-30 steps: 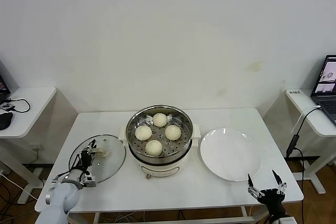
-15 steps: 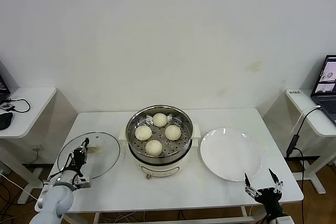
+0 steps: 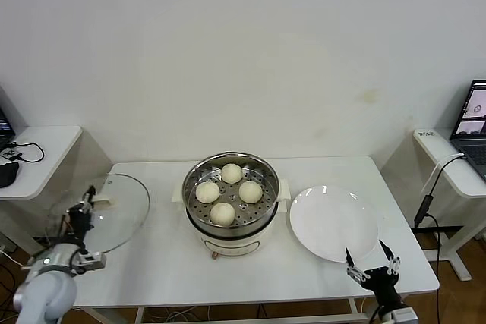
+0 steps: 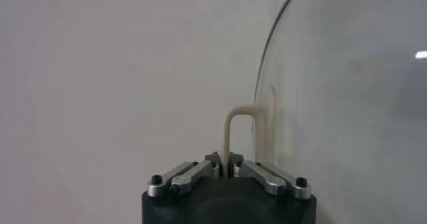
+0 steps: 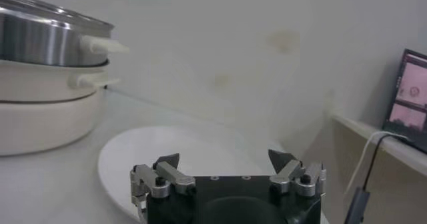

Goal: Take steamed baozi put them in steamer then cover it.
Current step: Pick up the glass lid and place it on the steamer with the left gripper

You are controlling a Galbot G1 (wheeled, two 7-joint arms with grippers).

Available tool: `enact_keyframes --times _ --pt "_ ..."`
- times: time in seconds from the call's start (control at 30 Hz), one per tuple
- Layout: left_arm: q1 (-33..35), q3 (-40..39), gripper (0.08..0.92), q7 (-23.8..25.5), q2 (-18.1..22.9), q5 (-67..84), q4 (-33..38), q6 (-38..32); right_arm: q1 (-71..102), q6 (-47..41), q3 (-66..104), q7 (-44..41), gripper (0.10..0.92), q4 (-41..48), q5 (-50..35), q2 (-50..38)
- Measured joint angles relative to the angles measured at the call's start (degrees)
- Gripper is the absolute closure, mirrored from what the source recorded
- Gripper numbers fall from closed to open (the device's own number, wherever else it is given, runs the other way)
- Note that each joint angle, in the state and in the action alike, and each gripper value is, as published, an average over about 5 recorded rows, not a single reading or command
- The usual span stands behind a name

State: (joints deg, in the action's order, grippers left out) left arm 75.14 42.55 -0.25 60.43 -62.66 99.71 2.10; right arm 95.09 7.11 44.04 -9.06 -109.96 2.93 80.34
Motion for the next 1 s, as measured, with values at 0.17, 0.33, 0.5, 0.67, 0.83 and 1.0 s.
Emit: enact_keyframes --times 0.17,0.33,0.5,0.67,0.83,1.0 --pt "0.74 0.64 0.859 2.93 -1.15 2.49 6.17 3.00 -0.47 0.40 -0.43 0.00 0.203 0.46 0.69 -0.05" --pt "-0.05 -2.24 0.859 4.97 -2.32 4.59 11.07 6.25 -1.01 0.79 -0.65 0.02 0.202 0.83 1.64 0.22" --pt "-2.86 -8.41 0.859 6.64 -2.50 5.25 13.29 9.52 -1.65 0.99 -0.66 0.05 0.203 1.15 2.87 0.85" --pt "-7.66 -16.17 0.859 8.65 -1.15 4.11 13.47 12.79 -2.21 1.49 -1.11 0.17 0.203 1.59 4.59 1.85" --pt "-13.08 -22.87 0.859 10.93 1.76 0.63 12.23 15.42 -2.85 1.64 -1.83 0.20 0.202 2.07 6.61 2.91" --pt "-17.41 -27.70 0.859 13.57 6.07 -4.64 10.67 16.74 -3.43 1.91 -2.35 0.27 0.203 2.66 8.34 3.52"
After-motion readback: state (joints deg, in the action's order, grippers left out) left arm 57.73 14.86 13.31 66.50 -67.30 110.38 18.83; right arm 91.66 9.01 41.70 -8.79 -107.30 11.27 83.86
